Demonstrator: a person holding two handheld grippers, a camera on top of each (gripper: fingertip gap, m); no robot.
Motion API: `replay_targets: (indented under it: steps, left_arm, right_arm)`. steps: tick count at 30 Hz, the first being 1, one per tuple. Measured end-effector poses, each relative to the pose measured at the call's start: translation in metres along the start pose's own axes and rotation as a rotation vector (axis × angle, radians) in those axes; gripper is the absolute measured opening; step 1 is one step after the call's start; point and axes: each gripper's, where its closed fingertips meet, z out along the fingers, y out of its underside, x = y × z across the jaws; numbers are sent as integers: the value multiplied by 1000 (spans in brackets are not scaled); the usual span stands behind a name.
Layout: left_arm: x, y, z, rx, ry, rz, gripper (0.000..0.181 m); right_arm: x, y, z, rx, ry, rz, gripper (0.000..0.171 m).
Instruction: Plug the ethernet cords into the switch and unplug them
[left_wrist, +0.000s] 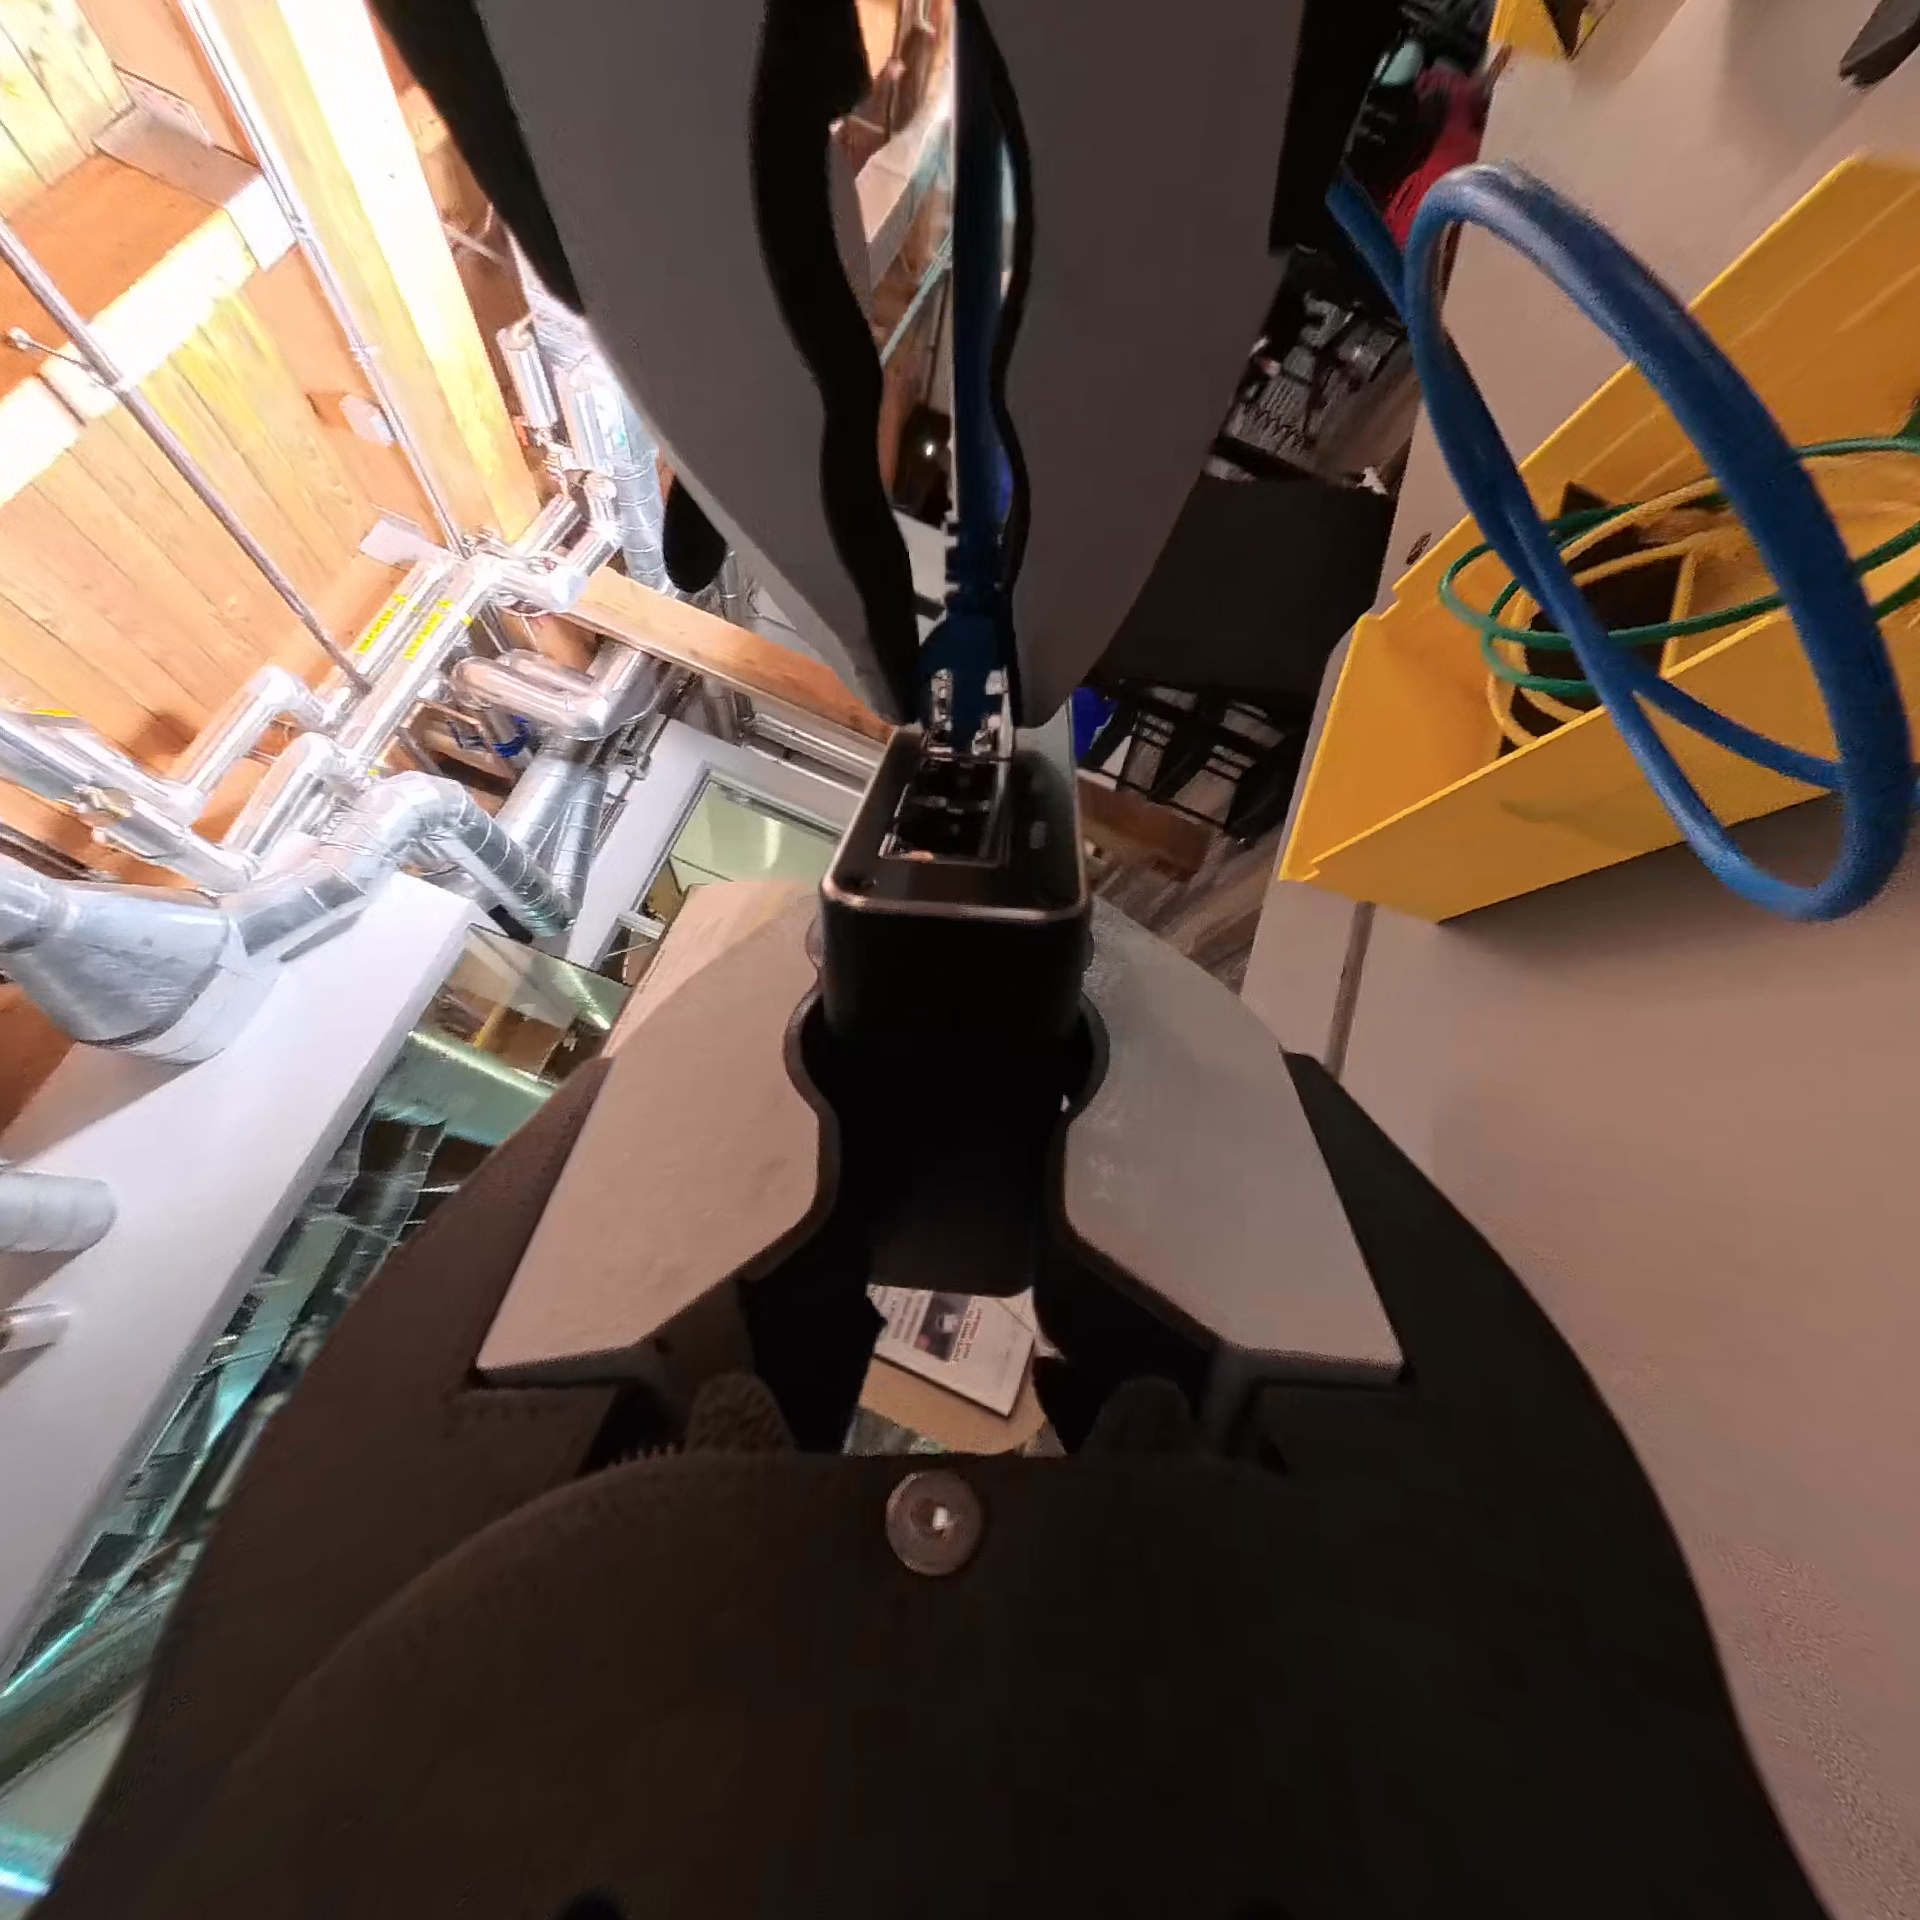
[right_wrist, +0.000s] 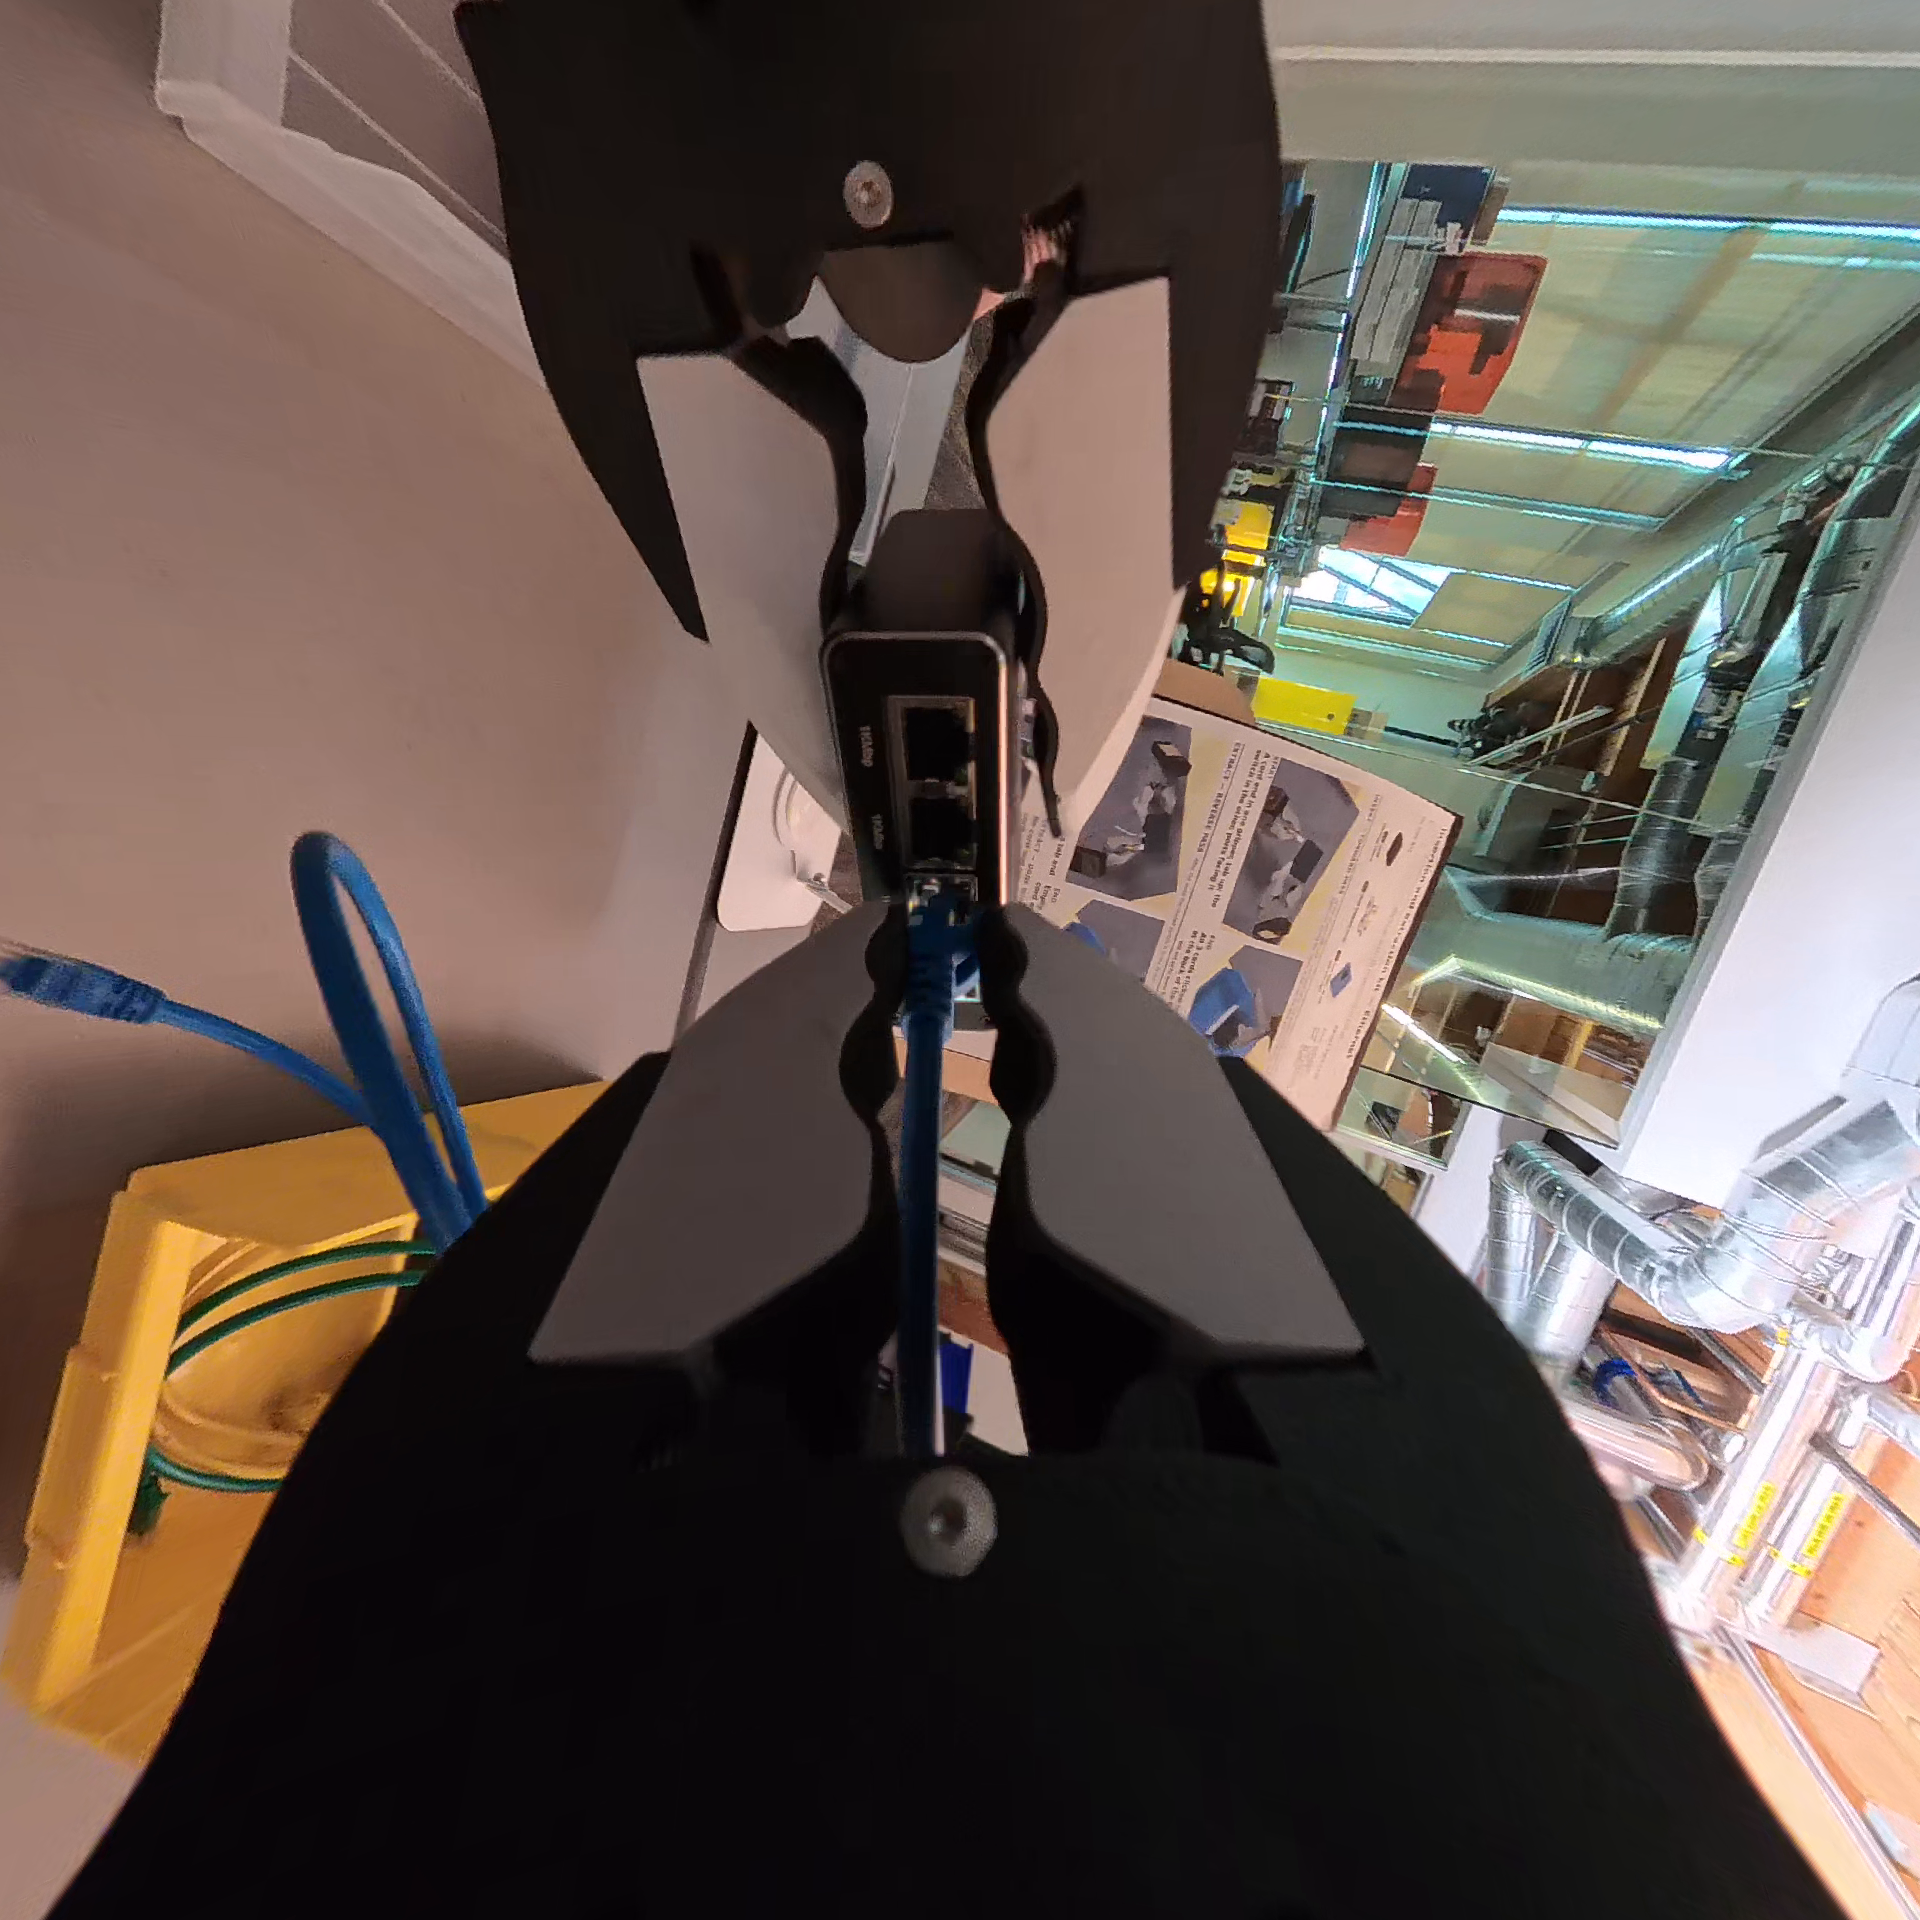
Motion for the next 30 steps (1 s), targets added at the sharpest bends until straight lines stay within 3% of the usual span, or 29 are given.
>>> replay_targets:
  steps: [12, 20, 26, 27, 28, 29, 30]
  left_arm:
    - [8, 13, 6, -34, 100, -60, 39]
    - [59, 26, 29, -64, 274, -99, 39]
    - [73, 24, 34, -72, 303, -97, 39]
    - [66, 38, 38, -147, 244, -75, 37]
    - [37, 65, 40, -280, 75, -71, 38]
    - [19, 84, 33, -322, 56, -121, 38]
    - [3, 85, 23, -263, 77, -261, 38]
  right_arm:
    - [-11, 4, 11, 3, -193, 84, 15]
    - [-54, 32, 28, -77, -342, 134, 15]
    - [-69, 38, 22, -67, -378, 163, 15]
    - [-92, 32, 12, -33, -551, 178, 14]
    - [-119, 20, 5, -8, -692, 249, 14]
    - [-139, 29, 6, -58, -710, 177, 15]
    - [-138, 40, 12, -76, -614, 120, 15]
